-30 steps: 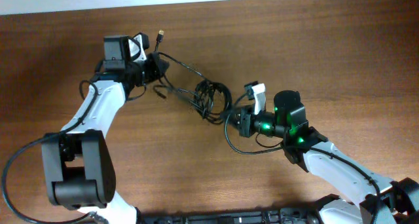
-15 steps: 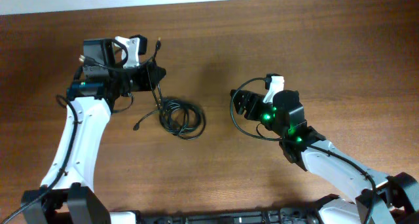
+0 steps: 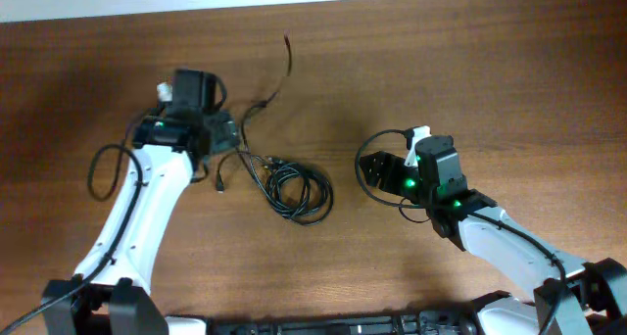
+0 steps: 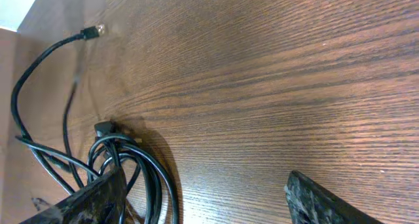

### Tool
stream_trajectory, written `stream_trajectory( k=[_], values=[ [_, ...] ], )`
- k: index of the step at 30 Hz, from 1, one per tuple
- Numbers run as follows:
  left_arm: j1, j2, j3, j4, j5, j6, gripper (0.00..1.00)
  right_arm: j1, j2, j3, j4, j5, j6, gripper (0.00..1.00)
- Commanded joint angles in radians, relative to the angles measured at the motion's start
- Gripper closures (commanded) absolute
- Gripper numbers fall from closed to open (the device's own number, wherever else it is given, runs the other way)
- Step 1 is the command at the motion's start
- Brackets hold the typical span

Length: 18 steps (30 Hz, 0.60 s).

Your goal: Untangle cables

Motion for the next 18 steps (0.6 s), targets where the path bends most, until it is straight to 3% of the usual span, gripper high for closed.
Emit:
stream_trajectory(
  k=[1,3,5,9,16,18],
  values=[
    [0.132,-0.023,0.010,-0.049,0.094,-0.156,0.01,-0.004,0.002,-0.003,-0.038,0.060,-0.017,0.23],
    [0.143,-0.023,0.009,-0.051,0.388,-0.028,0.01,-0.004,0.002,-0.003,-0.074,0.092,-0.016,0.23],
    [0.091,-0.023,-0.008,-0.070,0.533,0.051,0.01,-0.004,0.002,-0.003,-0.074,0.092,-0.016,0.23],
    [-0.013,-0.023,-0.057,-0.068,0.535,0.017,0.01,-0.004,0.002,-0.003,-0.075,0.092,-0.016,0.23],
    [-0.252,0.002,-0.098,0.162,0.534,0.005,0.01,-0.004,0.002,-0.003,-0.074,0.092,-0.016,0.23],
    [-0.257,0.066,-0.098,0.210,0.512,-0.098,0.01,-0.004,0.002,-0.003,-0.074,0.092,-0.017,0.23]
  ],
)
